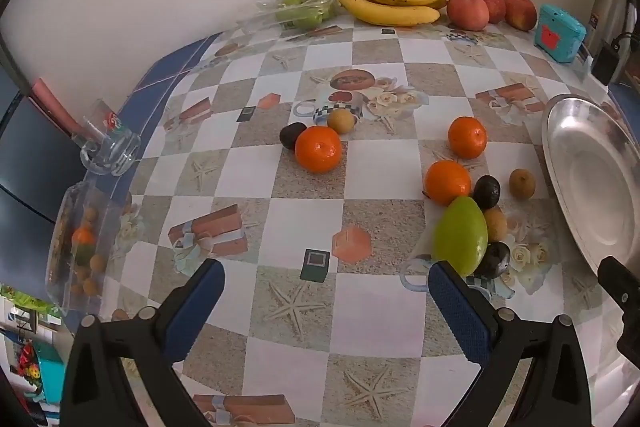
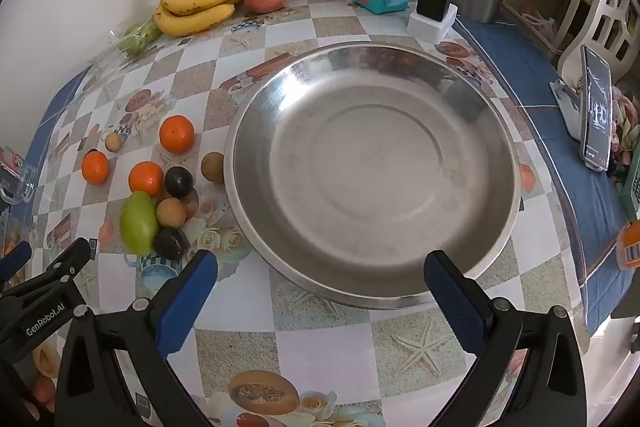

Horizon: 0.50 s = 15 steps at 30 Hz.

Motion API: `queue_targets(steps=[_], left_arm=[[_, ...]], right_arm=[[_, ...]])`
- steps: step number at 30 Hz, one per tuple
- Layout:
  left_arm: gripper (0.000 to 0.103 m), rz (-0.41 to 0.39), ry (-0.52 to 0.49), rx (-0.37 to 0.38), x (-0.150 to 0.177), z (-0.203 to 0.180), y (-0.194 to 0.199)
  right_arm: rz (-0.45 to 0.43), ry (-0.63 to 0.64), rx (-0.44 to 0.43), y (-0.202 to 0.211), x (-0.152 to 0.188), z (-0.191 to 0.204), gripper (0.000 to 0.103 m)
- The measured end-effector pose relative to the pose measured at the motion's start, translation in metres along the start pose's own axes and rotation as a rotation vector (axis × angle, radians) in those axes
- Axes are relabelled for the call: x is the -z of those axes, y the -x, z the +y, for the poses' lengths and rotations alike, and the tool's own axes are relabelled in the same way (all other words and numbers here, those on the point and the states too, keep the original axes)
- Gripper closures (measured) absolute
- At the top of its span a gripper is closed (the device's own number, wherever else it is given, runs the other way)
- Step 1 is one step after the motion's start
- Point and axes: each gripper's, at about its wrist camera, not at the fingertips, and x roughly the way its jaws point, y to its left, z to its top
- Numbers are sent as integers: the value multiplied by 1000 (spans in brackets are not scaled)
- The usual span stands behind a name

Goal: Organize fruits

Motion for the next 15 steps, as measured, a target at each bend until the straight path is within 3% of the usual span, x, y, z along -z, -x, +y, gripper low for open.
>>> queue_targets(steps=[15], left_arm=[[0,-6,-3,5,-1,-3,-2]], right_arm=[[1,1,1,0,0,1,0]])
